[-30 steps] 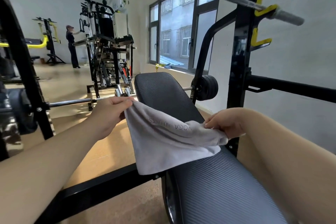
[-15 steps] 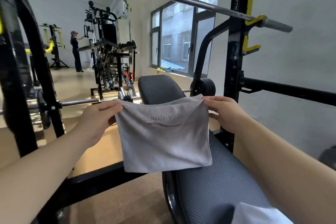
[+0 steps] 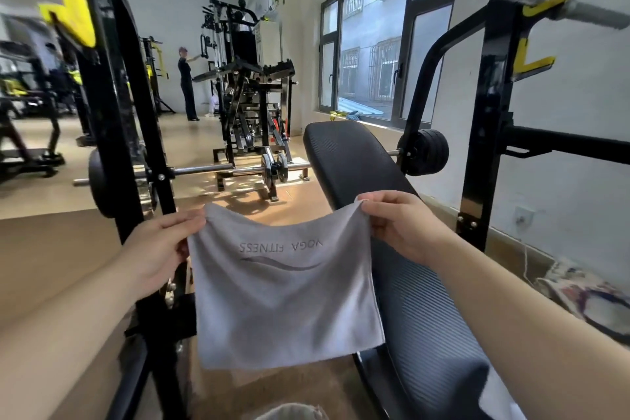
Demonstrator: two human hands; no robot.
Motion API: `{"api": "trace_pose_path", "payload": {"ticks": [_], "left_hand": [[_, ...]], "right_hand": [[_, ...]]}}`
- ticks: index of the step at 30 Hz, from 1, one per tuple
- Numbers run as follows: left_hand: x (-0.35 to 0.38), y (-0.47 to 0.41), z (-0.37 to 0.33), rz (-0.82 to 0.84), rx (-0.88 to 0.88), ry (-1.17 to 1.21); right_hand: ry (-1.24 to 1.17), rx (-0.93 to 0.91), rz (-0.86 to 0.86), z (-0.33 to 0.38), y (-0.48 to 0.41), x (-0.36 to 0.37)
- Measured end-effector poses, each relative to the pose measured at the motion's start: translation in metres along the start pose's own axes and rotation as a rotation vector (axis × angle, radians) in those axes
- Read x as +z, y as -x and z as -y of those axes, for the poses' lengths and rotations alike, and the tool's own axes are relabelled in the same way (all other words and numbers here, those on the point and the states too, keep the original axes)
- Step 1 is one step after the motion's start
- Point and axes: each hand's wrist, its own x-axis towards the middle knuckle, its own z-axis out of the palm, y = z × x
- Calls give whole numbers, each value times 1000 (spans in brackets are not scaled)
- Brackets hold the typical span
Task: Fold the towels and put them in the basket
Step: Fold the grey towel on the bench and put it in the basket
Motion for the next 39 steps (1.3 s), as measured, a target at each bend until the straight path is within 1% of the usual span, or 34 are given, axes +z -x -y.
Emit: {"api": "trace_pose_path", "payload": {"ticks": [5,10,14,16,19,21,24,27,31,34,36,39], "left_hand": [[-35,-3,14,-74,23,-31],[-64,-13,32,-61,-52,-93],[-79,-13,58,-88,-108,-186],[-87,-11,70,-111,-113,-262],[-98,-7,82,-90,-73,-495],[-104,-4,85,-50,-45,-614],[-109,2,88,29,-58,-813],[-111,8,91,72,-77,-934],[-109,16,90,121,-78,-974],[-105,21,89,139,-65,-942],[-105,25,89,109,-35,-884],[-110,30,85,46,-6,-795]], "right_hand": [[-10,-2,25,-36,-13,22],[3,165,265,-72,-25,31],[109,247,302,-108,-36,39],[175,261,288,-124,-39,41],[300,253,203,-147,-41,42],[428,227,165,-160,-38,42],[609,162,168,-167,-33,38],[689,127,134,-169,-26,32],[629,180,138,-176,-13,25],[535,215,160,-176,-5,23],[481,211,155,-175,-3,23],[443,158,135,-171,-2,25]]}}
